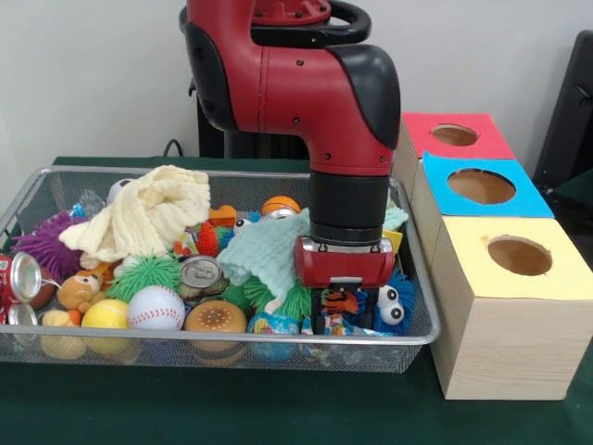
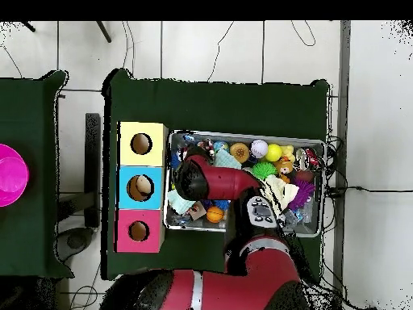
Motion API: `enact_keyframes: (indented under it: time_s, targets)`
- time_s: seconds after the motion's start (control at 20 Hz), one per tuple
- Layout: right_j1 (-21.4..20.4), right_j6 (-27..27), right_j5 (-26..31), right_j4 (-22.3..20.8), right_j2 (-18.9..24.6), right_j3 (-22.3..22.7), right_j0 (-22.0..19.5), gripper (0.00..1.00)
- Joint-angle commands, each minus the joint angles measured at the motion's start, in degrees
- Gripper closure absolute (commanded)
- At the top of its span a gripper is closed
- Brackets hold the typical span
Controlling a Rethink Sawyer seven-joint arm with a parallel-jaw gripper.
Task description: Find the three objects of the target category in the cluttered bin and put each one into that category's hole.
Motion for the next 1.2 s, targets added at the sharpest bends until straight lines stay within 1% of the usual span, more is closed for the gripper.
enact_keyframes:
  time_s: [0.05,0.2,0.25,0.35,0.5,0.55,0.75,1.2]
  targets:
    - [3.40,9.76,-3.64,-2.51,13.18,3.10,-4.66,0.00]
    - [2.38,10.05,-3.49,-2.90,15.91,4.47,-6.55,0.00]
    - [1.43,10.07,-2.83,-2.75,16.67,5.24,-7.04,0.00]
    - [0.17,9.98,-2.00,-2.59,17.49,6.21,-7.71,0.00]
    - [-1.45,10.22,-2.41,-2.74,18.98,7.64,-8.93,0.00]
    - [-1.71,10.22,-2.84,-3.16,20.38,8.29,-10.01,0.00]
    - [-1.35,9.55,-4.64,-5.25,25.16,9.60,-13.33,0.00]
    - [-0.32,10.04,-9.29,-9.42,28.61,9.84,-15.46,0.00]
